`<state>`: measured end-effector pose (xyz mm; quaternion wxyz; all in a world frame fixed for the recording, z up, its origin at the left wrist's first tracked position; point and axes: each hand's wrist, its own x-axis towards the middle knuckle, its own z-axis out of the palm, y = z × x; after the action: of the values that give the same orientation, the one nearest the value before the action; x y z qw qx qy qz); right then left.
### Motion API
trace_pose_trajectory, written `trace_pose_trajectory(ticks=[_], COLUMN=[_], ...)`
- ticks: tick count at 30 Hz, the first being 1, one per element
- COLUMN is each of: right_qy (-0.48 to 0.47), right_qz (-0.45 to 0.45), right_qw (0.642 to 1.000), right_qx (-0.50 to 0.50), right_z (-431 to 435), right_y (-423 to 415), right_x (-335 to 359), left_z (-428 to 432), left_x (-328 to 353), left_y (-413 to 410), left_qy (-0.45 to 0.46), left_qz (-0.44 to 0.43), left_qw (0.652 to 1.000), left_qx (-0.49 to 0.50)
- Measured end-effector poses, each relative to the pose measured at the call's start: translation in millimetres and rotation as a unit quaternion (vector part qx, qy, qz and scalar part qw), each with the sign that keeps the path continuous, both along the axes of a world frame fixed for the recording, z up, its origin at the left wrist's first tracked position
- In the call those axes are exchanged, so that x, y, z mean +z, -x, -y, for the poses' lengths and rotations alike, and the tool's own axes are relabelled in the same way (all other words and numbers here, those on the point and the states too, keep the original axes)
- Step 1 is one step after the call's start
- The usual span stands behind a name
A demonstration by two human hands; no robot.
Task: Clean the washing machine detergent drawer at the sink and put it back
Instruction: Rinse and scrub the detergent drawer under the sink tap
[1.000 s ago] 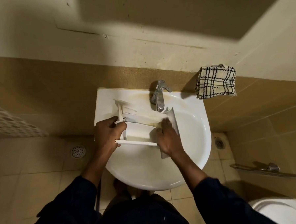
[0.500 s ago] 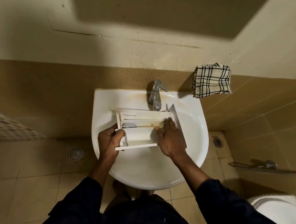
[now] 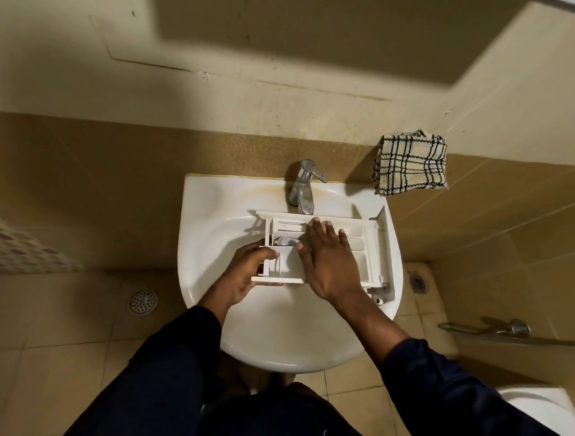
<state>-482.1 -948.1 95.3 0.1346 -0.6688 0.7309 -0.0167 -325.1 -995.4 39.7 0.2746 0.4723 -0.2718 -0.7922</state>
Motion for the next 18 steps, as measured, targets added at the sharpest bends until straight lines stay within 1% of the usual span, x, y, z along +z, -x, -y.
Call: trace_pose_trajectory(ticks=[2, 4, 8, 9, 13, 14, 16, 18], right_qy=[0.025, 0.032, 0.027, 0.019, -0.019, -0.028, -0.044, -0.050], right_qz=[-0.023, -0.020, 0.011, 0.009, -0.031, -0.029, -0.012, -0.004], right_qw=[0.999, 0.999, 0.998, 0.998, 0.999, 0.999, 0.998, 0.995], right_qx=[-0.023, -0.027, 0.047, 0.053, -0.012, -0.007, 0.045, 0.082], right_z=[-1, -4, -13, -12, 10, 14, 16, 12], right_y=[12, 16, 3, 0, -7, -11, -20, -19], right_x=[0, -2, -9, -10, -12, -11, -9, -8], left_z=[4, 5, -3, -4, 4, 7, 17, 27], left_x=[-1, -3, -13, -16, -21, -22, -24, -28], left_y=[9, 14, 20, 21, 29, 31, 34, 37], left_qy=[-0.002, 0.003, -0.010, -0.009, -0.026, -0.033, -0.038, -0.035], left_qz=[-0.001, -0.001, -0.014, -0.016, -0.025, -0.027, -0.009, 0.003], left_qw=[1.000, 0.999, 0.996, 0.996, 0.996, 0.996, 0.997, 0.995], left_qx=[-0.020, -0.041, -0.084, -0.090, -0.076, -0.072, -0.069, -0.089])
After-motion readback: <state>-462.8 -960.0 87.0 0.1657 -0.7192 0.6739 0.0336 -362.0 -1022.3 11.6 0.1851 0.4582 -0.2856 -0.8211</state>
